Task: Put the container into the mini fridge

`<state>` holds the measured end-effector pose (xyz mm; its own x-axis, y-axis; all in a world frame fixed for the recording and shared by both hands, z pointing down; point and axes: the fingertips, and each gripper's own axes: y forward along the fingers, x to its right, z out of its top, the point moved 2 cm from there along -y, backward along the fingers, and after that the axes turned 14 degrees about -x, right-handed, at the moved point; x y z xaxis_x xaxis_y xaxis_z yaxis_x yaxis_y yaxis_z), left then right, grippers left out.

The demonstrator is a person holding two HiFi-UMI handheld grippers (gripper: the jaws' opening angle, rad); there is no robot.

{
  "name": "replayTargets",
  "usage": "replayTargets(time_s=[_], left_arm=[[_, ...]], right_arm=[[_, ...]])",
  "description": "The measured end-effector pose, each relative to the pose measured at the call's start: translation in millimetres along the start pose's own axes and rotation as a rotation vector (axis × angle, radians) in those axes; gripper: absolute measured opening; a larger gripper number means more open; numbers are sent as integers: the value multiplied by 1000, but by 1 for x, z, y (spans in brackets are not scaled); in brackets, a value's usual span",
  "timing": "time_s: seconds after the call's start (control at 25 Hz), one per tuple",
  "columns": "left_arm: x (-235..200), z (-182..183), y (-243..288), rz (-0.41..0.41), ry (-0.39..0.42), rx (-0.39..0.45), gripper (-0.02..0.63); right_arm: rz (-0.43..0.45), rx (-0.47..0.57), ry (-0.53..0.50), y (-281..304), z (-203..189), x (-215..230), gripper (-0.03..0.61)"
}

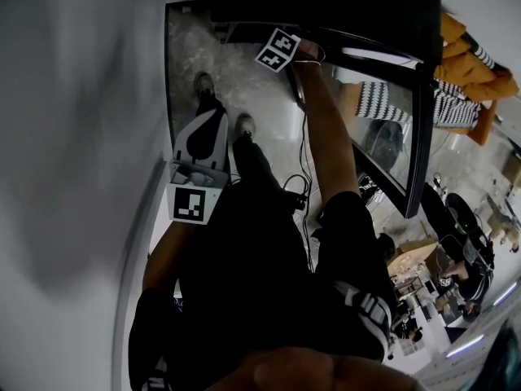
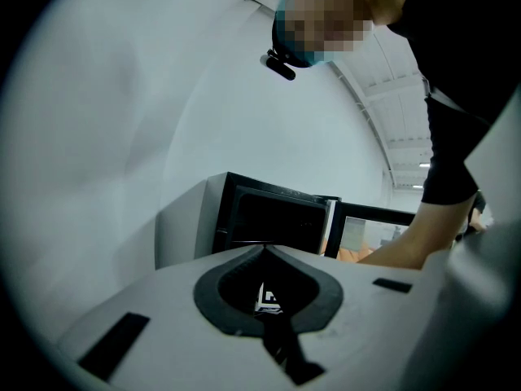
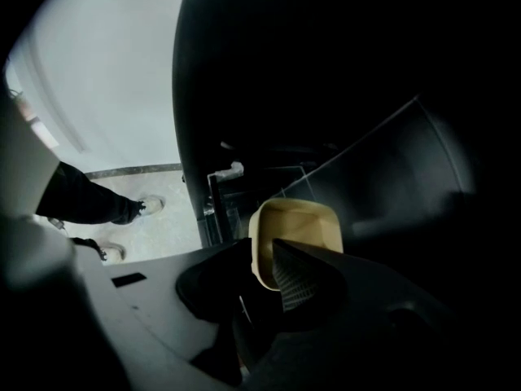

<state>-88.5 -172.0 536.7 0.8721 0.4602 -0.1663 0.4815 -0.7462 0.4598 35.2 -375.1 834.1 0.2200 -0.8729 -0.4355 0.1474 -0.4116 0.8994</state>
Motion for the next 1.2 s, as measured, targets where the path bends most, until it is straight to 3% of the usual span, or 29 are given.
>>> replayTargets(time_s=[0.2, 0.36, 0.6, 0.84, 0.96, 1.2], left_arm=[[5, 5, -7, 8, 4, 7, 5], [10, 10, -12, 16, 7, 21, 5], [23, 17, -25, 28, -8, 30, 5], [35, 26, -46, 50, -24, 48, 5], [40, 42, -58, 79, -42, 119, 5], [64, 55, -81, 112, -40, 154, 5]], right_arm=[[-40, 49, 43, -25, 0, 7, 47], [-32, 86, 98, -43, -4, 9, 7], [-16, 131, 212, -80, -15, 5, 2], [18, 223, 365, -125, -27, 0, 2], [17, 256, 438, -148, -40, 0, 2], [59, 371, 696, -210, -78, 1, 0]])
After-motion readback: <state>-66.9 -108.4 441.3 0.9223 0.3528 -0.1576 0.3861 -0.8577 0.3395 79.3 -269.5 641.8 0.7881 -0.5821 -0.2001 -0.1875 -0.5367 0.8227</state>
